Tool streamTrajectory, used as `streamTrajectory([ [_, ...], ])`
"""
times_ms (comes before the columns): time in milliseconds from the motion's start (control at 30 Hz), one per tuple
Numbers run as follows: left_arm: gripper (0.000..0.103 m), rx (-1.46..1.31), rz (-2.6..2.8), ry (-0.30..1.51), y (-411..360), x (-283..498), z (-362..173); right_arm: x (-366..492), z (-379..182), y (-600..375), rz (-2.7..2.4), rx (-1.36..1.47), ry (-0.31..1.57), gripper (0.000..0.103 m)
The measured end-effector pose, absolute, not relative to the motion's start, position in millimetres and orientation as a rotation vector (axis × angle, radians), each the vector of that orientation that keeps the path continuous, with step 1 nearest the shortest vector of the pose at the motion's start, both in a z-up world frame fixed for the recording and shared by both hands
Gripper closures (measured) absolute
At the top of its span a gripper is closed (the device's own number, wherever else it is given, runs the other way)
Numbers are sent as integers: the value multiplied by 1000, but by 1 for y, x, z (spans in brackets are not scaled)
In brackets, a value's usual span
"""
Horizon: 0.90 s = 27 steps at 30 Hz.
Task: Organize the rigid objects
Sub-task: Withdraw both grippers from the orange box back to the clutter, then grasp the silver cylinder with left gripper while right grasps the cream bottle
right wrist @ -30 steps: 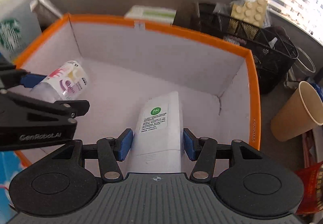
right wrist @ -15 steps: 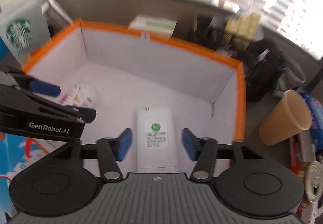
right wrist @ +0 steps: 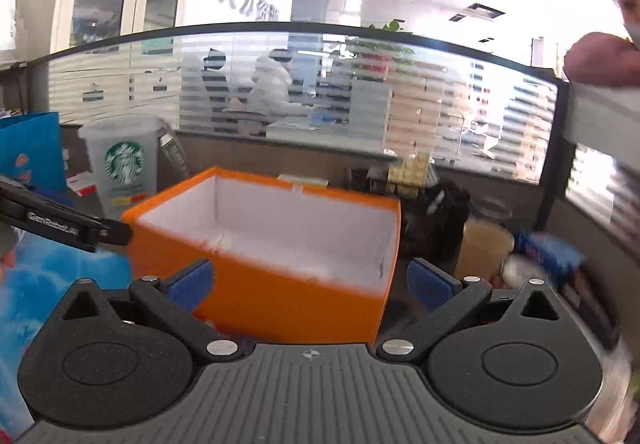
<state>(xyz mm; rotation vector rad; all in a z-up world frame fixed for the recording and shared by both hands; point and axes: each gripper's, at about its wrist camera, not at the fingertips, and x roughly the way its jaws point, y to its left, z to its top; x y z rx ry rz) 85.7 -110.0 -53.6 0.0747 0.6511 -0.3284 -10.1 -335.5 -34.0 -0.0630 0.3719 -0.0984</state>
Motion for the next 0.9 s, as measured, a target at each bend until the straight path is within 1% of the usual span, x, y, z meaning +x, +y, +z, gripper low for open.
streamTrajectory([
  [133, 0, 78, -337, 721, -117, 71, -77, -12, -61, -325, -171, -74, 423, 0],
  [267, 0, 170, -326, 722, -137, 59, -95, -9, -76, -327, -211, -36, 457, 0],
  [333, 0, 178, -316, 689, -142, 52, -102, -12, -80, -331, -221, -13, 456, 0],
  [633, 0, 179, -329, 681, -144, 49, -113, -18, -92, -340, -219, 40, 455, 0],
  [900, 0, 208, -265, 662, -129, 45, -116, -10, -107, -341, -205, 54, 504, 0],
])
